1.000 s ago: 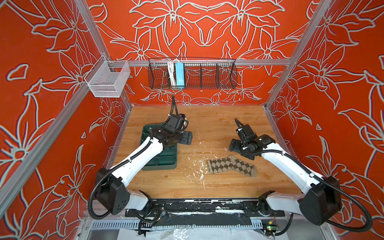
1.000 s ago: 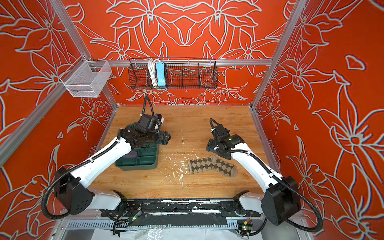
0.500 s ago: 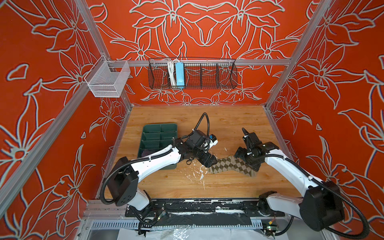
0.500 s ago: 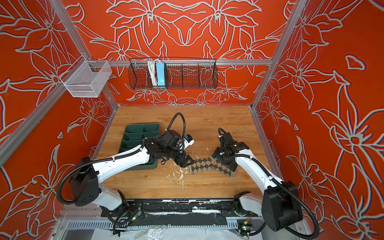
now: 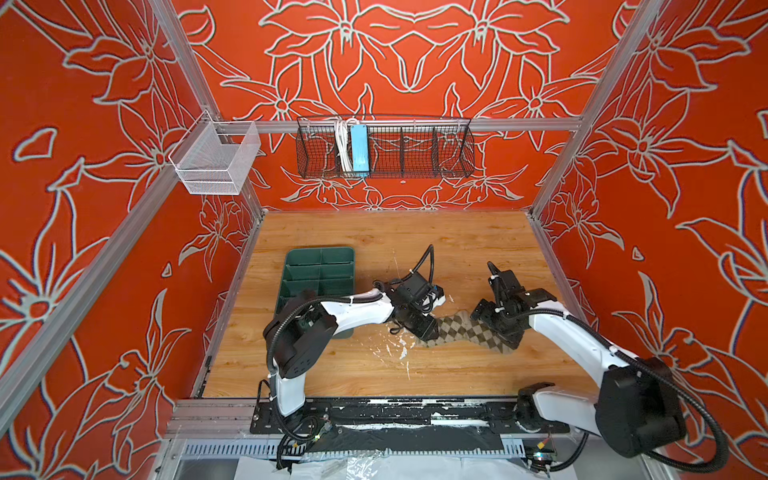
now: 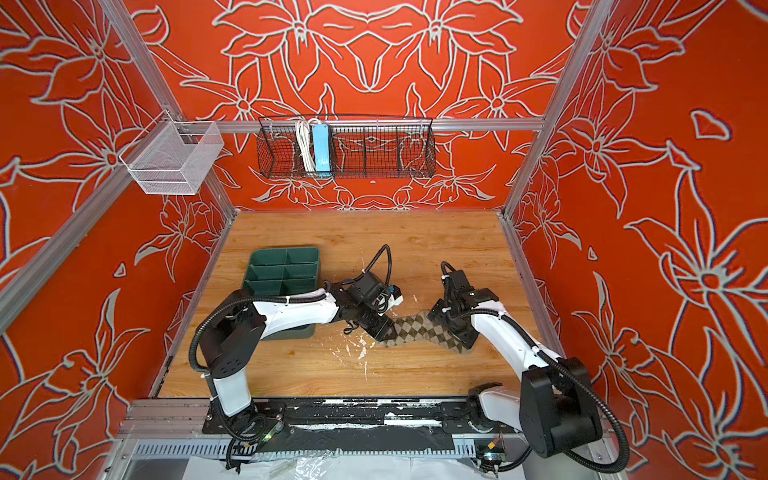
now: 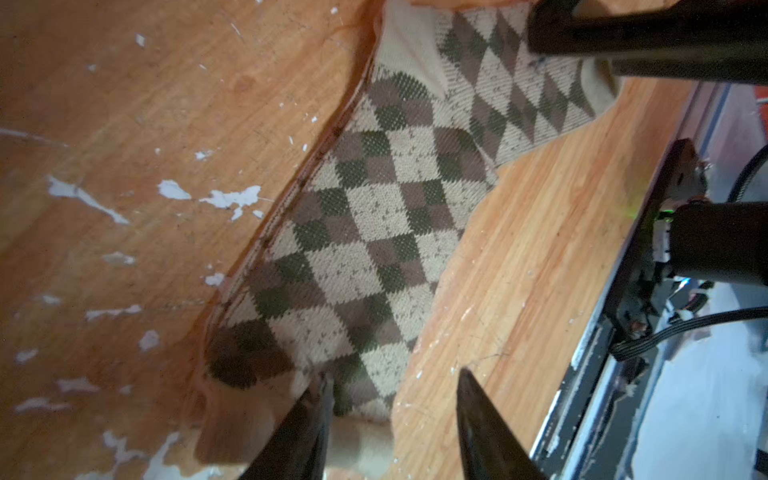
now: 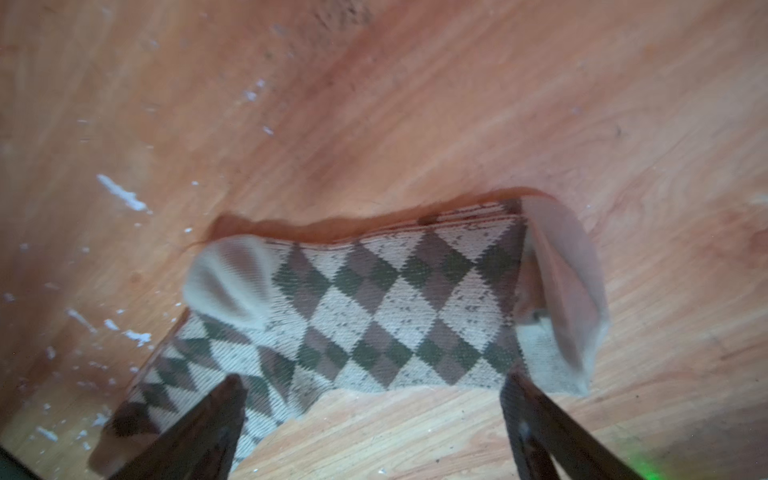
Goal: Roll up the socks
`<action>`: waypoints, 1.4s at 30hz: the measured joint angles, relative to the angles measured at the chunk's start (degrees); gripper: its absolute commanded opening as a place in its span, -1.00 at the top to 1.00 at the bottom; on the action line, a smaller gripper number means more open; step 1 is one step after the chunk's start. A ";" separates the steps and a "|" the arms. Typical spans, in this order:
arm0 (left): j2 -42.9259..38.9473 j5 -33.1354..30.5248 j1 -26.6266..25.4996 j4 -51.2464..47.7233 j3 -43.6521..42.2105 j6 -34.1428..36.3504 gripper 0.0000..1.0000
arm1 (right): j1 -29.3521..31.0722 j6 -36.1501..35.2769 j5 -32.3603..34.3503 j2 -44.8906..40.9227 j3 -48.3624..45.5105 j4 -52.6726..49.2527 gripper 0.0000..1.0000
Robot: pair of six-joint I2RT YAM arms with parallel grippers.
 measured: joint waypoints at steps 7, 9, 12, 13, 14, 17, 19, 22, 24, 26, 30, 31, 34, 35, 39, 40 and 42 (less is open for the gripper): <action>1.51 -5.66 0.00 -2.58 0.11 -1.55 0.18 | -0.13 -0.68 -0.55 4.44 -0.52 3.15 -0.95; 1.22 -6.75 0.00 -2.14 -0.79 -1.90 0.17 | -0.13 -1.31 -0.63 6.62 -0.52 4.42 -0.95; -0.02 -7.74 0.00 -1.88 -2.38 -2.69 0.17 | -0.09 -2.62 -0.94 10.45 0.92 5.27 -0.95; -0.48 -7.89 0.00 -1.60 -3.06 -3.08 0.18 | -0.09 -3.37 -1.11 11.93 2.10 5.51 -0.95; -0.83 -7.98 0.00 -1.40 -3.56 -3.48 0.18 | 0.00 -3.87 -1.16 13.31 3.28 5.55 -0.95; -2.29 -8.35 0.00 -0.50 -5.60 -4.92 0.18 | 1.05 -6.19 -0.81 18.84 8.52 5.81 -0.96; -3.69 -8.39 0.00 0.35 -7.52 -6.23 0.18 | 2.80 -7.89 -0.26 23.28 13.14 5.77 -0.95; -6.08 -8.39 0.00 1.31 -10.45 -8.39 0.17 | 6.19 -11.06 0.26 30.93 22.12 5.16 -0.95; -7.67 -8.55 0.00 1.55 -12.33 -9.86 0.16 | 8.76 -13.44 0.74 35.95 28.61 4.61 -0.95; -9.20 -8.79 0.00 1.73 -14.01 -11.37 0.16 | 11.63 -16.17 1.11 40.98 35.56 3.89 -0.95; -11.80 -9.86 0.00 2.51 -16.72 -14.03 0.14 | 16.79 -21.64 1.25 47.34 44.85 3.41 -0.95; -12.37 -10.19 0.00 2.95 -17.33 -14.73 0.13 | 17.68 -23.02 0.98 48.17 46.10 3.37 -0.95; -13.64 -11.19 0.00 3.82 -18.71 -16.39 0.07 | 19.34 -26.03 -0.28 49.03 47.82 3.41 -0.95; -14.05 -11.52 0.00 4.00 -18.99 -16.76 0.03 | 19.54 -26.91 -0.70 49.03 47.95 3.34 -0.95; -16.61 -12.63 0.00 4.31 -18.67 -17.20 -0.13 | 19.34 -30.69 -1.90 48.13 48.15 2.51 -0.95; -17.53 -12.90 0.00 4.13 -17.88 -16.83 -0.15 | 19.23 -31.74 -1.97 47.28 48.17 2.19 -0.95; -19.19 -13.46 0.00 3.85 -16.04 -16.13 -0.19 | 18.99 -33.11 -1.86 45.07 48.63 1.40 -0.95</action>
